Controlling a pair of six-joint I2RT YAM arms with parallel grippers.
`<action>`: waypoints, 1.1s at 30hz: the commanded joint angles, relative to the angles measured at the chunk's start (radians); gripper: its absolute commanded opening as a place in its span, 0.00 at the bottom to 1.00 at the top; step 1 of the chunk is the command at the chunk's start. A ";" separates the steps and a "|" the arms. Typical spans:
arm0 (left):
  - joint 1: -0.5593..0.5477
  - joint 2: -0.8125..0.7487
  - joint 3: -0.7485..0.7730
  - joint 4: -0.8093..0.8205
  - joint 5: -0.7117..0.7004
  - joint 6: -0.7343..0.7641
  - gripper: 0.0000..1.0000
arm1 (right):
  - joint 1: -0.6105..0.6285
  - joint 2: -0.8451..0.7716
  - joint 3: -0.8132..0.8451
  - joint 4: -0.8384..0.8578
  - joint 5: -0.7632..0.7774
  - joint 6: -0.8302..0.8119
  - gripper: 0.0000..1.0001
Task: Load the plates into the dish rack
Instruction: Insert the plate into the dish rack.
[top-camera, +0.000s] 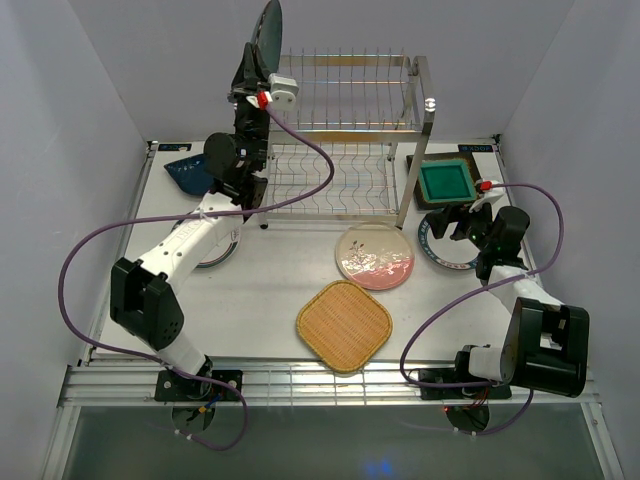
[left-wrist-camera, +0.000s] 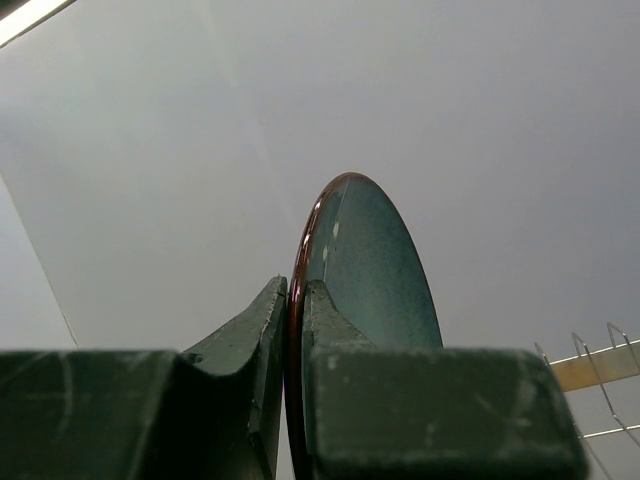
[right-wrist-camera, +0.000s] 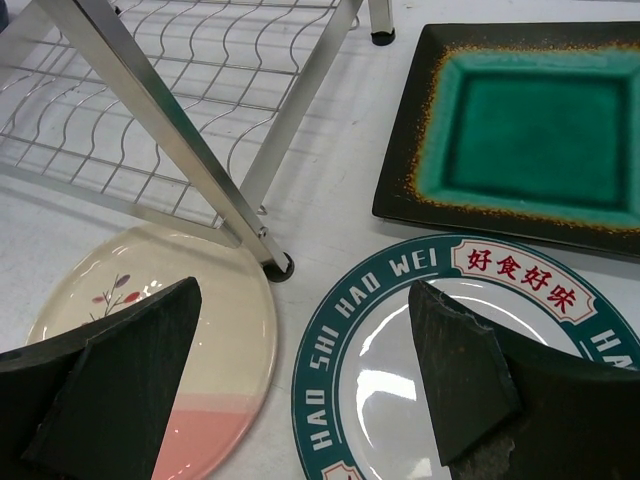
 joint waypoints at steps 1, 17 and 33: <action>0.002 -0.036 0.035 0.137 0.046 0.024 0.00 | -0.009 0.010 0.049 0.016 -0.027 0.010 0.90; -0.016 0.022 0.058 0.137 -0.004 0.054 0.00 | -0.019 0.017 0.053 0.017 -0.046 0.022 0.90; -0.080 0.099 0.109 0.224 -0.130 0.195 0.00 | -0.033 0.027 0.059 0.017 -0.067 0.035 0.90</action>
